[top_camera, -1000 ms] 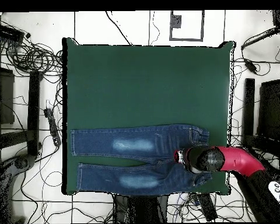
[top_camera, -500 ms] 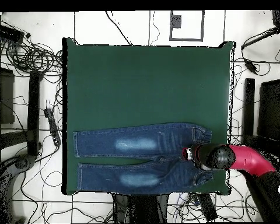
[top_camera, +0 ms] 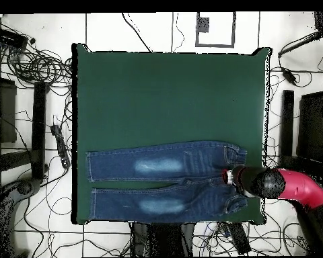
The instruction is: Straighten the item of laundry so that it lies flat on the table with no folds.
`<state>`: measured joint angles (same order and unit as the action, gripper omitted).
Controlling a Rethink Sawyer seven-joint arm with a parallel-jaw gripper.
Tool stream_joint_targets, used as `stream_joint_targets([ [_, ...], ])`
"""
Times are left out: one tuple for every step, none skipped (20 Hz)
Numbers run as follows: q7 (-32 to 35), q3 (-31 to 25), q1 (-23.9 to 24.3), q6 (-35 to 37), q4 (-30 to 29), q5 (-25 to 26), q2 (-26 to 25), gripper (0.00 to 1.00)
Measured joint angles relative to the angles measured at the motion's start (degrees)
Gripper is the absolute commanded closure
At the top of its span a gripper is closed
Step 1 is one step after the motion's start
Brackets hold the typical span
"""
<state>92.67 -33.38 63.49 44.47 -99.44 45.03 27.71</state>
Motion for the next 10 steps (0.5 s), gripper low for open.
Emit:
stream_joint_targets([
  [0.0,0.0,0.2,0.0,0.1,0.0,0.4,1.0],
  [0.0,0.0,0.3,0.1,0.2,0.0,0.8,1.0],
  [0.0,0.0,0.4,0.1,0.2,0.0,1.1,1.0],
  [0.0,0.0,0.6,0.2,0.2,0.1,1.5,1.0],
  [0.0,0.0,0.8,0.2,0.3,0.1,1.9,1.0],
  [0.0,0.0,1.2,0.2,0.3,0.1,2.9,1.0],
  [0.0,0.0,1.3,0.2,0.3,0.2,3.2,1.0],
  [0.0,0.0,1.4,0.2,0.3,0.2,3.5,1.0],
  [0.0,0.0,1.6,0.2,0.2,0.2,3.9,1.0],
  [0.0,0.0,1.9,0.2,0.1,0.2,4.7,1.0],
])
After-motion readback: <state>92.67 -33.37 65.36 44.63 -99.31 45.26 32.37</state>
